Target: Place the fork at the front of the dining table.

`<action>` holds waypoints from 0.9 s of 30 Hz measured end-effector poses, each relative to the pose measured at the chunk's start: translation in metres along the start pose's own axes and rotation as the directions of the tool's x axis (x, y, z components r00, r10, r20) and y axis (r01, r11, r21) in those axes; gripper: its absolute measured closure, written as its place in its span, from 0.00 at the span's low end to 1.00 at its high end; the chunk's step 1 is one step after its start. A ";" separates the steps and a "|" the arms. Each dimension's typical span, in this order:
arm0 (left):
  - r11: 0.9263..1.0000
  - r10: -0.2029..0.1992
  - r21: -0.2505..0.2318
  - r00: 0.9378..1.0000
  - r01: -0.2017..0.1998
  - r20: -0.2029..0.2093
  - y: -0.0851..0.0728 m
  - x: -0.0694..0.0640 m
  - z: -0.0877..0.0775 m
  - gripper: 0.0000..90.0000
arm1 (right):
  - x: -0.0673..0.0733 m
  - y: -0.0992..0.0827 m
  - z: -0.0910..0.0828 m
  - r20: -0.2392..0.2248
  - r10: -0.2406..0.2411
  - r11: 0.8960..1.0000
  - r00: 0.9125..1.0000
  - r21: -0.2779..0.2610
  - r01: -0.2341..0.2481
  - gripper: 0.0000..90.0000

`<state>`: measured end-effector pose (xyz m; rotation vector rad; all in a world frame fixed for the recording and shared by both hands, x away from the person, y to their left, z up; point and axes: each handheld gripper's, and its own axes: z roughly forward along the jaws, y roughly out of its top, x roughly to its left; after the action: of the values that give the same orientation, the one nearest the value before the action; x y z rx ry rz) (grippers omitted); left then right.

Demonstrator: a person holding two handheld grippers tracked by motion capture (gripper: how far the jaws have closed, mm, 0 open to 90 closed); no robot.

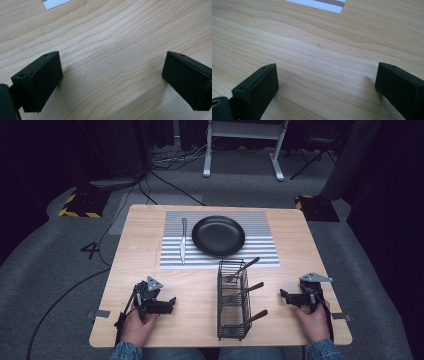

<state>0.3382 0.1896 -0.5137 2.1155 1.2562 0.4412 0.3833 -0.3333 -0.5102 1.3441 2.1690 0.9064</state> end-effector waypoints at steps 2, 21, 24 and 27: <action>1.000 -0.005 -0.002 1.000 0.005 0.000 0.000 0.000 0.000 0.04 | 0.000 0.000 0.000 -0.003 -0.004 1.000 1.000 -0.003 0.004 0.06; 1.000 -0.004 0.000 1.000 0.004 -0.001 0.000 0.000 0.000 0.04 | 0.019 0.021 -0.026 -0.147 -0.024 1.000 0.989 -0.023 0.021 0.45; 1.000 -0.004 0.000 1.000 0.004 -0.001 0.000 0.000 0.000 0.04 | 0.025 0.032 -0.034 -0.201 -0.039 0.999 0.979 -0.041 0.032 0.45; 1.000 -0.004 0.000 1.000 0.004 -0.001 0.000 0.000 0.000 0.04 | 0.030 0.043 -0.040 -0.247 -0.054 0.998 0.968 -0.052 0.042 0.44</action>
<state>0.3383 0.1894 -0.5136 2.1129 1.2606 0.4403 0.3710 -0.3048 -0.4519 1.2050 2.3377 1.1524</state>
